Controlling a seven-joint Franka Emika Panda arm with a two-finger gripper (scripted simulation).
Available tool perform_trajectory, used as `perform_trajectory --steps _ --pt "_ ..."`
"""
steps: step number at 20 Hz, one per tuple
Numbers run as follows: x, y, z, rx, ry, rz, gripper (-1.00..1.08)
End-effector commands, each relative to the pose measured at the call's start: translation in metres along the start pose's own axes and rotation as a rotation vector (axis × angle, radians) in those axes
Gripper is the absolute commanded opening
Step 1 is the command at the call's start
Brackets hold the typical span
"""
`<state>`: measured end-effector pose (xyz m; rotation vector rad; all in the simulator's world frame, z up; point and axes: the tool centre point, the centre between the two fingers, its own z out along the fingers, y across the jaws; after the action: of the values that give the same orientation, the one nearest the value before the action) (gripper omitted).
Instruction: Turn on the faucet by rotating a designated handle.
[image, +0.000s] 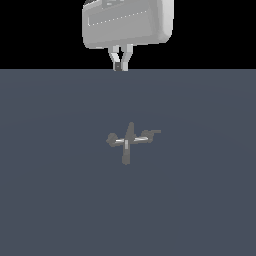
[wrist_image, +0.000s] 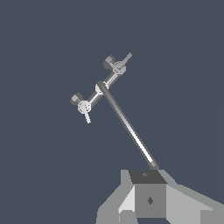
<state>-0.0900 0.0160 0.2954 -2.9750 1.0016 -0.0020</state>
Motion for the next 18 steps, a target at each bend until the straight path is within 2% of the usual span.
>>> perform_trajectory --steps 1,18 --pt "0.013 -0.007 0.017 0.001 0.000 0.054 -1.00" --pt "0.111 -0.029 0.129 -0.002 0.002 0.417 -1.00"
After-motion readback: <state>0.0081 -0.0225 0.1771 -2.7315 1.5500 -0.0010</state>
